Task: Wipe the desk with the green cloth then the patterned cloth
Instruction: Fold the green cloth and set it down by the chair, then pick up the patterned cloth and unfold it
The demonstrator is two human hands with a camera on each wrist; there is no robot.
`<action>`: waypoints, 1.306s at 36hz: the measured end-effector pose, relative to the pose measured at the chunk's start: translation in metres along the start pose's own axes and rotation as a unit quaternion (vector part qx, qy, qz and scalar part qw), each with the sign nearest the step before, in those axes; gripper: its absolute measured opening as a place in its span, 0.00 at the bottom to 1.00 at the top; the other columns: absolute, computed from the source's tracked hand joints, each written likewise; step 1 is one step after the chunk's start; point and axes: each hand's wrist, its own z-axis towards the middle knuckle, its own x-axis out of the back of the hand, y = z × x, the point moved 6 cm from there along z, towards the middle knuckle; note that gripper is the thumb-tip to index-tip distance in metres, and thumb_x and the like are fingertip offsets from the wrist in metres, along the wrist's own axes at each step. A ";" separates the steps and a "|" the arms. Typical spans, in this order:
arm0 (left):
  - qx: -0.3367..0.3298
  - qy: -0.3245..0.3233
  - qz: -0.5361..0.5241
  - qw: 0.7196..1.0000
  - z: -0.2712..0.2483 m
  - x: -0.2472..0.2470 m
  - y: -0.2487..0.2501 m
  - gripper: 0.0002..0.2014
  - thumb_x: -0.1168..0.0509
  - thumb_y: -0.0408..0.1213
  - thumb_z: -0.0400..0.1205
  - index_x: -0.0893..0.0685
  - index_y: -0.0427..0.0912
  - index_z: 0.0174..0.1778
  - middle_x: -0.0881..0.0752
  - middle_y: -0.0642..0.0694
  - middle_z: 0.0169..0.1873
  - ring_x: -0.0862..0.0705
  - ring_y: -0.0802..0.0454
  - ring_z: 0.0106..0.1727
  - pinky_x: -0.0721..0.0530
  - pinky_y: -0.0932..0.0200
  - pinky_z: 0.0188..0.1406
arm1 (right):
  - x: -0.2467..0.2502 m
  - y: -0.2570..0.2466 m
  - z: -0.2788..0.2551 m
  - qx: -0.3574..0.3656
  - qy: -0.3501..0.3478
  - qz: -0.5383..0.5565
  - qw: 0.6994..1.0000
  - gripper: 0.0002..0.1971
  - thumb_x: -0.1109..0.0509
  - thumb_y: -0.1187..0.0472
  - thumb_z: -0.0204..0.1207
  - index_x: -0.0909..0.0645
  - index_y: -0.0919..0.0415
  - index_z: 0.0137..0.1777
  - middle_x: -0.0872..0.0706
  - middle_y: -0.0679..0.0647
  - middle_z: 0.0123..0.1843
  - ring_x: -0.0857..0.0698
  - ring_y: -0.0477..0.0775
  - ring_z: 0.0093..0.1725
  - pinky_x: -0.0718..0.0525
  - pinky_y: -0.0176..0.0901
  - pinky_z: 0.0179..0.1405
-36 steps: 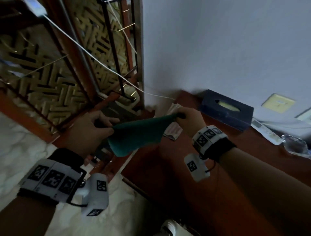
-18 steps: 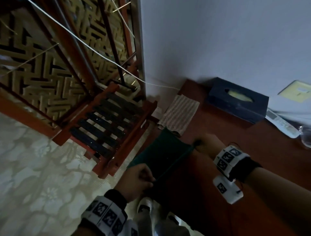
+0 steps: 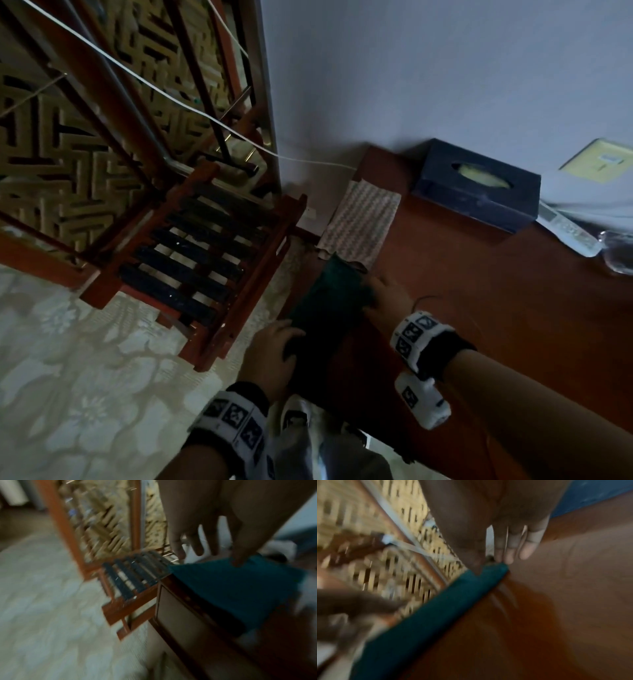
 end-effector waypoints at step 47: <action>0.151 -0.179 -0.342 0.910 0.110 -0.037 0.175 0.29 0.33 0.46 0.81 0.34 0.47 0.77 0.21 0.41 0.64 0.18 0.42 0.57 0.16 0.57 0.35 | 0.047 0.049 -0.102 -0.078 0.192 0.236 0.949 0.28 0.35 0.62 0.82 0.37 0.58 0.80 0.32 0.50 0.74 0.25 0.42 0.64 0.33 0.12 0.51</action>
